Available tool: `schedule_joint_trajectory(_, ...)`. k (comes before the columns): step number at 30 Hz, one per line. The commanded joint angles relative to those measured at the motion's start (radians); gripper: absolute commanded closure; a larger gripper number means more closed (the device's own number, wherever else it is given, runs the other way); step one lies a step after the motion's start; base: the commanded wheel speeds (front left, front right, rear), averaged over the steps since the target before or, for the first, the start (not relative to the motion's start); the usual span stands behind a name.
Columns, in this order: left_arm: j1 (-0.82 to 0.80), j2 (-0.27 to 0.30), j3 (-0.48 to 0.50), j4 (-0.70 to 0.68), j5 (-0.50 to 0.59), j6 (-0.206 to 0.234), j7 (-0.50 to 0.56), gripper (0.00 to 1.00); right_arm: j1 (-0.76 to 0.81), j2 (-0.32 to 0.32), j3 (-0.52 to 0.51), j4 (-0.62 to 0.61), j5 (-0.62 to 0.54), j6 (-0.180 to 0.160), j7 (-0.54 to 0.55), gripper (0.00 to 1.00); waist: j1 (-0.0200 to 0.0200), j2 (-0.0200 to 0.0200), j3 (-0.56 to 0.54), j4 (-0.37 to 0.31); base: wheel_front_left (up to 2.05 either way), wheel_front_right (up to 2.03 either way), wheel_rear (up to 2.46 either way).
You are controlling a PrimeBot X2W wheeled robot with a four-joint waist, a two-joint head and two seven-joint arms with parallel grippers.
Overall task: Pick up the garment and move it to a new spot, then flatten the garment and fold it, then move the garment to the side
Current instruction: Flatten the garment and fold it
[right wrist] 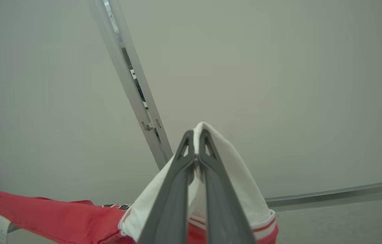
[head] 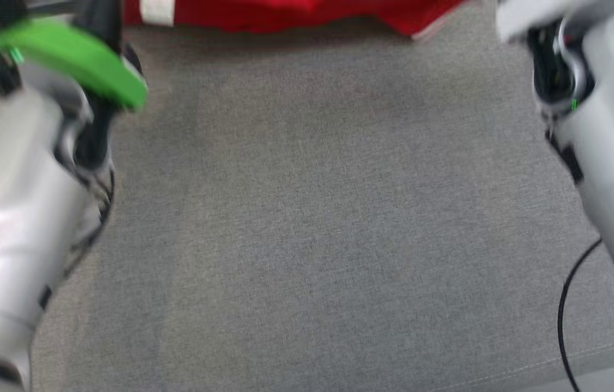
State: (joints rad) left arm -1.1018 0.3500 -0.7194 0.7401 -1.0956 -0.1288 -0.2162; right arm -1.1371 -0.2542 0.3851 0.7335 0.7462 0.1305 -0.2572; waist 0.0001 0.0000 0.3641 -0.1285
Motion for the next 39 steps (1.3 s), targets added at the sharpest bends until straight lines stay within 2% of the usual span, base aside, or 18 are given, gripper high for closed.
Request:
schedule_joint_trajectory(1, 0.059, 0.015, -0.003, -0.02, -0.005, -0.003, -0.019, 1.0, 0.07, -0.025, 0.005, -0.044, 0.026, 0.001, -0.006, 1.0, -0.0001, 0.0, -0.063, 0.017, 0.0, 0.0, 0.0)
schedule_joint_trajectory(5, 0.26, 0.019, 0.006, -0.075, -0.011, -0.001, -0.043, 1.0, 0.305, -0.075, 0.009, -0.202, 0.091, 0.001, 0.008, 1.0, -0.0001, 0.0, -0.127, 0.029, 0.0, 0.0, 0.0)
schedule_joint_trajectory(8, 0.398, 0.031, 0.006, -0.132, 0.013, 0.024, -0.05, 1.0, 0.495, -0.107, -0.015, -0.319, 0.099, 0.001, 0.025, 1.0, -0.0001, 0.0, -0.173, 0.04, 0.0, 0.0, 0.0)
schedule_joint_trajectory(13, 0.605, 0.041, 0.057, -0.226, 0.011, 0.069, -0.049, 1.0, 0.779, -0.105, -0.087, -0.472, 0.072, 0.001, 0.086, 1.0, -0.0001, 0.0, -0.23, 0.054, 0.0, 0.0, 0.0)
schedule_joint_trajectory(20, 0.854, 0.046, 0.092, -0.314, 0.034, 0.113, -0.049, 1.0, 1.133, -0.03, -0.252, -0.649, -0.017, 0.001, 0.206, 1.0, -0.0001, 0.0, -0.312, 0.059, 0.0, 0.0, 0.0)
schedule_joint_trajectory(28, 1.031, 0.059, 0.088, -0.376, 0.073, 0.154, -0.049, 1.0, 1.464, 0.14, -0.395, -0.86, -0.118, 0.001, 0.339, 1.0, -0.0001, 0.0, -0.371, 0.079, 0.0, 0.0, 0.0)
schedule_joint_trajectory(33, 1.095, 0.062, 0.094, -0.401, 0.072, 0.177, -0.049, 1.0, 1.589, 0.191, -0.432, -0.95, -0.138, 0.001, 0.399, 1.0, -0.0001, 0.0, -0.394, 0.086, 0.0, 0.0, 0.0)
schedule_joint_trajectory(39, 1.121, 0.066, 0.07, -0.413, 0.085, 0.192, -0.029, 1.0, 1.61, 0.202, -0.412, -0.972, -0.169, 0.001, 0.422, 1.0, -0.0001, 0.0, -0.402, 0.09, 0.0, 0.0, 0.0)
